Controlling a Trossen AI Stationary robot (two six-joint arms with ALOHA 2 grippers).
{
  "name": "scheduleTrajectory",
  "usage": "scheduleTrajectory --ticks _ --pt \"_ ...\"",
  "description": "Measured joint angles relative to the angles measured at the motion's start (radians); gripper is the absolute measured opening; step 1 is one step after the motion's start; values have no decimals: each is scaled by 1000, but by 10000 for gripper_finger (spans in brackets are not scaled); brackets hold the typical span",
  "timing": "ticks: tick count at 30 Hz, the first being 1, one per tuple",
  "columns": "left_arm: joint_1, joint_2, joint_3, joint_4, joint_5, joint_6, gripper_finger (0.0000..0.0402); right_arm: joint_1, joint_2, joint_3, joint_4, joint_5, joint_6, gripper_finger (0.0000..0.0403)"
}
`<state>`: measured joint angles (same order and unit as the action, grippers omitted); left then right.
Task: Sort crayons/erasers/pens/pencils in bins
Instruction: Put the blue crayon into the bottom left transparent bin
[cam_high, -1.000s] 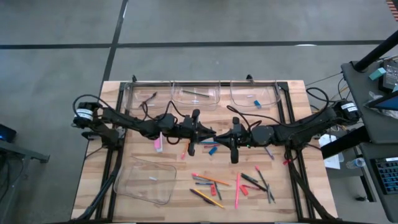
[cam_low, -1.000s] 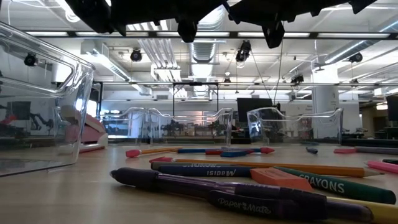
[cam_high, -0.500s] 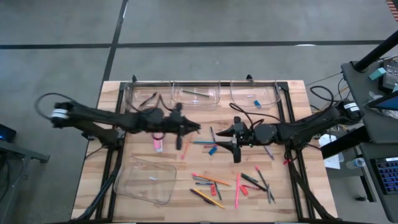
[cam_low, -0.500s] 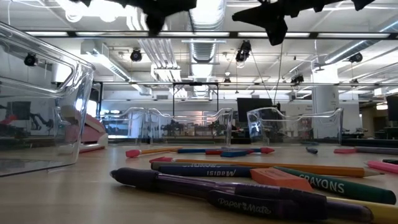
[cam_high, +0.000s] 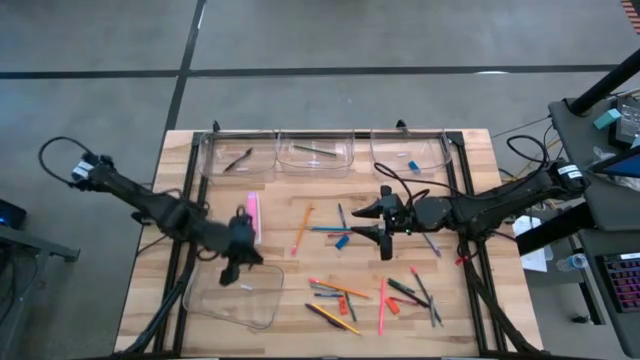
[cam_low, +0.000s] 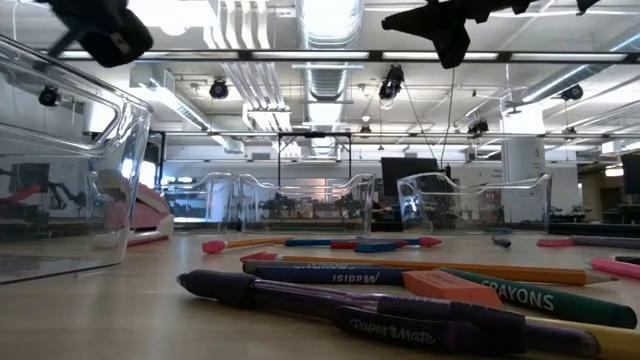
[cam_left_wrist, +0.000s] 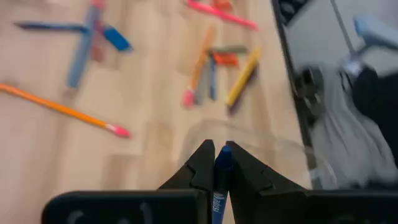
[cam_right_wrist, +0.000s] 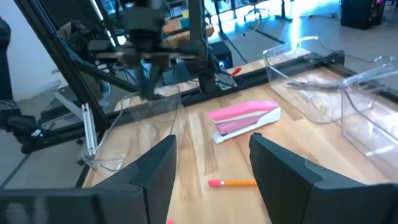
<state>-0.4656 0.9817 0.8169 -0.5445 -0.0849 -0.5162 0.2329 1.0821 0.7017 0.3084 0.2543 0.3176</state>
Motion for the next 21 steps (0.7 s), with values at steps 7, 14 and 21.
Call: scheduleTrajectory --ticks 7,14,21 --pt "-93 118 -34 13 19 -1 64 8 -1 0 -5 0 26 192" --pt "-84 216 -25 4 54 16 128 13 -1 0 -8 -1 23 192" --pt "-62 209 46 57 46 156 137 12 -1 0 -57 0 -14 192"
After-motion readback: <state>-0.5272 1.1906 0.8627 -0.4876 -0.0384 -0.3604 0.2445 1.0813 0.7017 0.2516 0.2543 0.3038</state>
